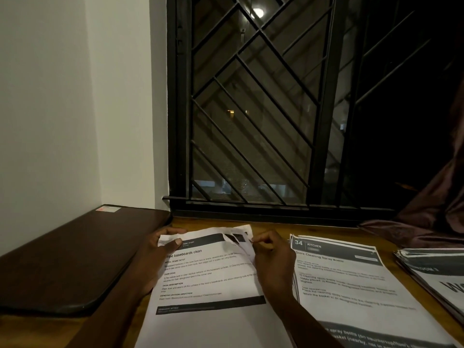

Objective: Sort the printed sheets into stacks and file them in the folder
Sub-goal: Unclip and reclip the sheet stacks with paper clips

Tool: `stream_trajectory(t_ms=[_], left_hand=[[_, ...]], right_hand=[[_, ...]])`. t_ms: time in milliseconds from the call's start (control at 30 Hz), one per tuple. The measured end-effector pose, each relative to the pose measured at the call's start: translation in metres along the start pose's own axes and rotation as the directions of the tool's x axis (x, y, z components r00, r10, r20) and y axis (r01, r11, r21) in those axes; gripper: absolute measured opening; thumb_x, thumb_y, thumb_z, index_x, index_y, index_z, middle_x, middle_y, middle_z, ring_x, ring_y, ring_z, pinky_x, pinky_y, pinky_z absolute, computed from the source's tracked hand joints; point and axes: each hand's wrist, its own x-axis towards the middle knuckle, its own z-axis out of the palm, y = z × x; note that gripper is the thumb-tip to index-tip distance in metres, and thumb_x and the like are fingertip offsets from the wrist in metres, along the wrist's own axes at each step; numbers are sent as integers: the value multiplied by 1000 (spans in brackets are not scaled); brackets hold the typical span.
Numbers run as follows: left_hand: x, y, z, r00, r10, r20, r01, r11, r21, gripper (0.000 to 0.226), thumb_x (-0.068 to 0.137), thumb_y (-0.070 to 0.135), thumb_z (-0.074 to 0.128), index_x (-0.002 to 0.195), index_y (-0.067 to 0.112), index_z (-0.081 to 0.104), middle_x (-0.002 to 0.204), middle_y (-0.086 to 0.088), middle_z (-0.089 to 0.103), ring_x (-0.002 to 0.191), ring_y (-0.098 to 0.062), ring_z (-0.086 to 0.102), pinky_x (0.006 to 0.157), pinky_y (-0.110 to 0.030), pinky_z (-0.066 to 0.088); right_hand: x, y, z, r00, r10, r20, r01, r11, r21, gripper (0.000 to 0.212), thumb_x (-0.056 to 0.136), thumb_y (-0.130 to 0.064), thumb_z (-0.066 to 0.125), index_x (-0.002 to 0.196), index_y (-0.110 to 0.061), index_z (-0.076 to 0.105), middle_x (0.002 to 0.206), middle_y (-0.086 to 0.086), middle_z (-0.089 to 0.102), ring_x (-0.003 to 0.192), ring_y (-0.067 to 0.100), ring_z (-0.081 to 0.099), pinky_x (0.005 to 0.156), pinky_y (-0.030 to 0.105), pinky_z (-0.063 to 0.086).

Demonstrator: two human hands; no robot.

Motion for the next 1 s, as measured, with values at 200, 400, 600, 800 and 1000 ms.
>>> stream_trajectory(t_ms=[200,400,600,800,1000], left_hand=[[1,-1,-2,1000,-2,-15,2,1000,6,16,90,0,57,102,10,61,100,-22,69,84,-36,70,71,-44,60],[1,-1,-3,1000,8,0,-8,1000,8,15,89,1,57,101,9,60,100,-24,67,79,-33,70,65,-41,60],[-3,1,-1,1000,-16,5,16,999,-36,14,90,-1,55,100,9,59,101,-23,68,83,-36,70,70,-45,60],[-4,2,3,1000,0,-15,0,1000,-7,14,91,-2,54,99,8,59,96,-22,68,72,-29,72,59,-38,61],[-6,2,2,1000,17,-12,-17,1000,15,12,92,0,53,98,9,58,93,-23,65,67,-27,71,54,-34,59]], right_hand=[[0,-2,-9,986,9,169,-21,997,69,23,85,0,59,65,-12,61,79,-3,63,74,3,56,63,7,41],[-1,-8,-8,967,183,180,-241,886,395,12,97,-13,50,104,-23,50,73,4,65,56,8,61,49,14,45],[9,5,0,994,91,65,-99,986,133,10,83,-30,70,83,-28,60,92,-10,58,85,11,57,66,14,39],[4,0,-4,998,12,57,-19,994,108,25,83,-11,70,68,-30,61,75,-13,64,72,2,60,63,8,44],[0,-2,-5,982,-11,190,-15,991,135,19,82,-11,68,70,-24,62,75,-6,67,77,7,63,69,23,53]])
